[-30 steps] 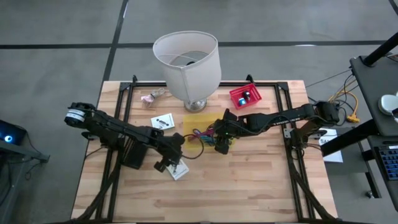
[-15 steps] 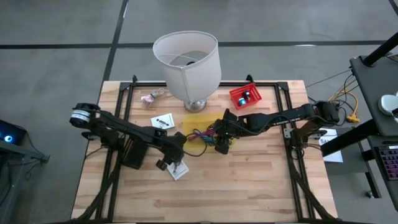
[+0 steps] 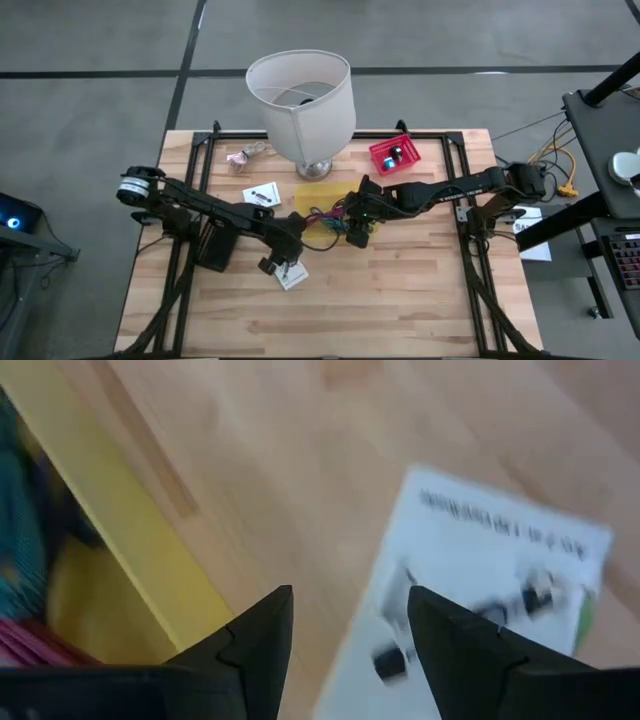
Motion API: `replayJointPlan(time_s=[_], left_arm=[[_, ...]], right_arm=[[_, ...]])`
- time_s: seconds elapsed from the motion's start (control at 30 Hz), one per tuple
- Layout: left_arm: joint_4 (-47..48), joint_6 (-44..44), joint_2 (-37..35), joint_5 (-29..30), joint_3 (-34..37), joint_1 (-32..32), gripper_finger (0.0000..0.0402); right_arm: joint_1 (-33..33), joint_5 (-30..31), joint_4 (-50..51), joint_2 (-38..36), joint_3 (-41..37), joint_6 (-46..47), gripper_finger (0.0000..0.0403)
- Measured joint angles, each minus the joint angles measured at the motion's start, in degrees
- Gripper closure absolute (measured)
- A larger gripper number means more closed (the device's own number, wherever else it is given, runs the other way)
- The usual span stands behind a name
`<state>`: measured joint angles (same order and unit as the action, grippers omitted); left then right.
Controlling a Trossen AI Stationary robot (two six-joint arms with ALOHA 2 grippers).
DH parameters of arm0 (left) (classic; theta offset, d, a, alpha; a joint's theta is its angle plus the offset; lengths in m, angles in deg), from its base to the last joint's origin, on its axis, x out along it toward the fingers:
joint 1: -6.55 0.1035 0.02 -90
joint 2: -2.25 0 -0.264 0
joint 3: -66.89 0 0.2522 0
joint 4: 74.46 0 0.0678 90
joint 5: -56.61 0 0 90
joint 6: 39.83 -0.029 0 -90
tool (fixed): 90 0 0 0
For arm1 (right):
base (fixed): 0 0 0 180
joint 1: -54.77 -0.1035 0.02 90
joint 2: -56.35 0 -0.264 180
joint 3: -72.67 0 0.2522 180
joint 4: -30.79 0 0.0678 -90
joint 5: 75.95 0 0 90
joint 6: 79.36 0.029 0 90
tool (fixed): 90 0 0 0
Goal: Pick and place items into bin
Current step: Put the bottom white card reader box into the black bin
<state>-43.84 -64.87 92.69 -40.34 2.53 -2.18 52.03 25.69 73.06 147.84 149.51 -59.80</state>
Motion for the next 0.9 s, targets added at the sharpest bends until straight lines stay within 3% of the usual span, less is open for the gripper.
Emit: replayJointPlan(time_s=[0.2,0.47,0.9], left_arm=[[-0.04,-5.46,0.37,-0.05,-0.55,0.00,0.0219],[0.03,-5.68,0.36,-0.23,0.08,-0.37,0.0219],[-1.37,-7.06,7.06,-0.62,-1.36,-1.70,0.0219]], right_arm=[[0.00,0.00,0.04,0.00,-0.25,-0.06,0.0261],[0.00,-0.02,0.03,0.02,-0.31,-1.42,0.0264],[0.01,-0.02,0.01,0.02,-0.37,-3.11,0.0258]])
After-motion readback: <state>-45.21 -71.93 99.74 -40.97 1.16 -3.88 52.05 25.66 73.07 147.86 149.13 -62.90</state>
